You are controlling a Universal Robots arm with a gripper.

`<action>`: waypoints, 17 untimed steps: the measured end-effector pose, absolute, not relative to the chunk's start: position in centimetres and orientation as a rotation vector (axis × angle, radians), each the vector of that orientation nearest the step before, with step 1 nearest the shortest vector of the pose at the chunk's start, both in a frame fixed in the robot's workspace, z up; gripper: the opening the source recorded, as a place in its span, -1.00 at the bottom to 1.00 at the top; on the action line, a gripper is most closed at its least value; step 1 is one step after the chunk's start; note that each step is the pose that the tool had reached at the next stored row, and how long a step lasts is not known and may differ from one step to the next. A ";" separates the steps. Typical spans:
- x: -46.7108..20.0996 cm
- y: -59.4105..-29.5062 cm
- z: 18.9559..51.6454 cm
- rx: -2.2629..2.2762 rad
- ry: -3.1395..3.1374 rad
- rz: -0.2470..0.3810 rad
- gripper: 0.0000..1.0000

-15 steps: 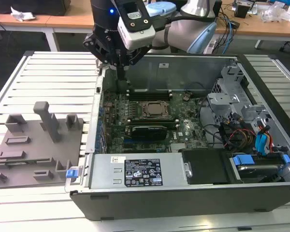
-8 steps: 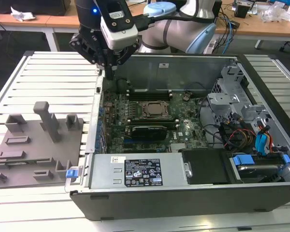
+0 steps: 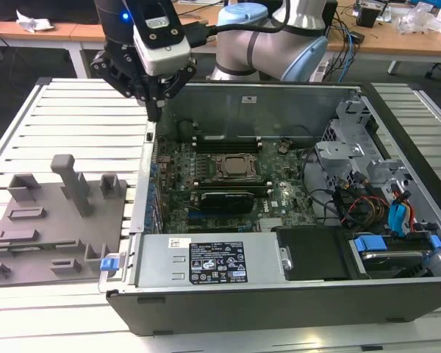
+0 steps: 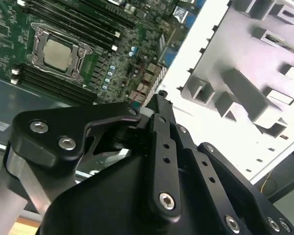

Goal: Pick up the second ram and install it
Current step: 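Reach for the second ram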

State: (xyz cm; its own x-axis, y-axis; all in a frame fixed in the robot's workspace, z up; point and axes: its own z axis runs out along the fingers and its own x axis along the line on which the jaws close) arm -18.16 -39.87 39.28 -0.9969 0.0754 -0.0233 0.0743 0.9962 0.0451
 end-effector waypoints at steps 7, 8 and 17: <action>-21.2 -39.9 39.2 0.117 3.114 0.069 -0.79; -21.5 -39.9 39.2 0.117 3.114 0.069 -0.79; -24.7 -39.9 39.2 0.117 3.114 0.069 -0.79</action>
State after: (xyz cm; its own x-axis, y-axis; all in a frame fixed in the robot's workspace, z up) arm -24.68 -39.87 39.17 -0.9969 0.0753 -0.0233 0.0742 0.9962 0.0450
